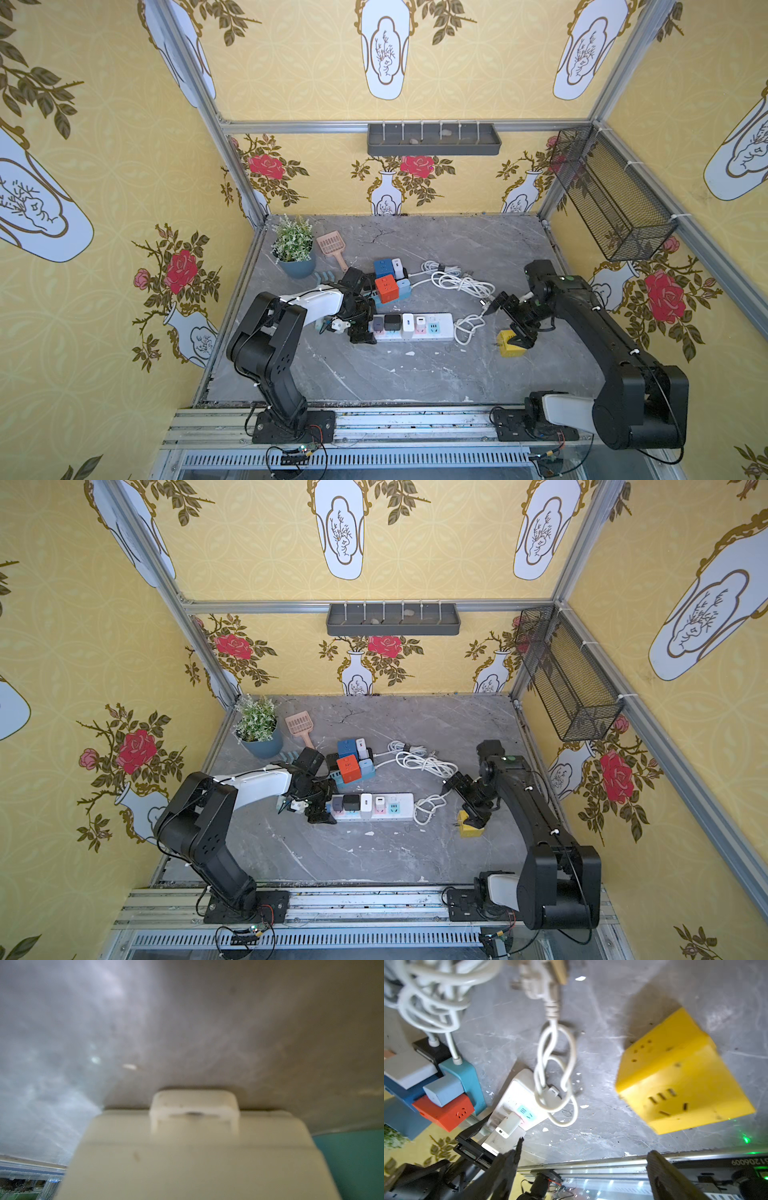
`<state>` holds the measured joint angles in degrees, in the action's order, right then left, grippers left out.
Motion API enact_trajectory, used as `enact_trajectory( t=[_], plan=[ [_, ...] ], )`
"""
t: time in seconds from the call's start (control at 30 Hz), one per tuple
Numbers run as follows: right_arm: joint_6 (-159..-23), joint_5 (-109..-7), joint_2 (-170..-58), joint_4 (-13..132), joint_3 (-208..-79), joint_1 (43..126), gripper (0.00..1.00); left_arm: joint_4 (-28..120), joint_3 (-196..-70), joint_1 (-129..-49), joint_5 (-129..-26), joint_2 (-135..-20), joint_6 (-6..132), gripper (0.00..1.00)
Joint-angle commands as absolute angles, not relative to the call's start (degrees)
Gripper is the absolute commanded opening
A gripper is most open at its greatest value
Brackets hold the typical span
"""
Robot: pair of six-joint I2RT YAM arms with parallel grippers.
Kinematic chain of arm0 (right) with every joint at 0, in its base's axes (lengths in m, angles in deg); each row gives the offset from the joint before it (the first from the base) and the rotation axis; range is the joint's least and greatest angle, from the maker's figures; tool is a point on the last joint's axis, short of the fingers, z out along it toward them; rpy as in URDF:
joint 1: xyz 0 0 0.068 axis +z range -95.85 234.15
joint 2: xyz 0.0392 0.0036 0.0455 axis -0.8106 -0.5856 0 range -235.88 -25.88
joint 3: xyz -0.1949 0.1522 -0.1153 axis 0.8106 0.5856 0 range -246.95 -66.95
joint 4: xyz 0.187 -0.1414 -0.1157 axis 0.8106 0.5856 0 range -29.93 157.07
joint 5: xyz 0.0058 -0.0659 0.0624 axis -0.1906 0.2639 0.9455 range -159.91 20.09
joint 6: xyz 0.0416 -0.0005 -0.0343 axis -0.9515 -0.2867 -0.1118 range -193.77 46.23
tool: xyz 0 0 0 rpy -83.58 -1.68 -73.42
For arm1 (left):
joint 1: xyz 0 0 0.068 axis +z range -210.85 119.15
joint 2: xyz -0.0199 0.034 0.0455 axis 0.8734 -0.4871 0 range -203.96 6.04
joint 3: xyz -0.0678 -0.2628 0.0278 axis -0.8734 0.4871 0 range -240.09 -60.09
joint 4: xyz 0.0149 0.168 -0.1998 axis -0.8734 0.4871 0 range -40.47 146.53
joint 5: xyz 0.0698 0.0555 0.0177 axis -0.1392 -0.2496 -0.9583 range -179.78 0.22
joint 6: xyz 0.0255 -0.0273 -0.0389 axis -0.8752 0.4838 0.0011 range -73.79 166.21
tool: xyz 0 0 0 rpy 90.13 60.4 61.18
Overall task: Pull the plug off the socket
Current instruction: Place the plug at the center of the board, then remove the plug from the socket.
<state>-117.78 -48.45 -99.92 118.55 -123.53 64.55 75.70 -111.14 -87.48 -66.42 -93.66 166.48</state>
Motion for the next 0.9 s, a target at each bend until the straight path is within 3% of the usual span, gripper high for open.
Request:
enact_trajectory(
  t=[0.0,0.13,0.47,0.63,0.87],
  plan=[
    [-119.7,-61.2,-101.6,120.2,-128.8,71.0,0.98,76.5,-109.5,-87.5,-76.1,-95.8,188.2,0.26],
    [-117.7,-68.7,-104.9,120.6,-135.0,78.1,0.98,76.5,-109.6,-87.6,-75.9,-95.8,188.2,0.26],
    [-105.0,-74.6,-107.9,110.7,-137.9,89.3,0.94,76.8,-109.2,-87.5,-75.9,-95.1,188.1,0.26],
    [-94.9,-69.6,-107.5,101.1,-133.7,92.0,0.82,76.9,-109.2,-87.6,-75.7,-94.9,188.0,0.26],
    [-82.1,-62.5,-107.4,90.6,-127.8,95.4,0.82,77.0,-109.0,-87.5,-75.6,-94.6,187.7,0.26]
  ],
)
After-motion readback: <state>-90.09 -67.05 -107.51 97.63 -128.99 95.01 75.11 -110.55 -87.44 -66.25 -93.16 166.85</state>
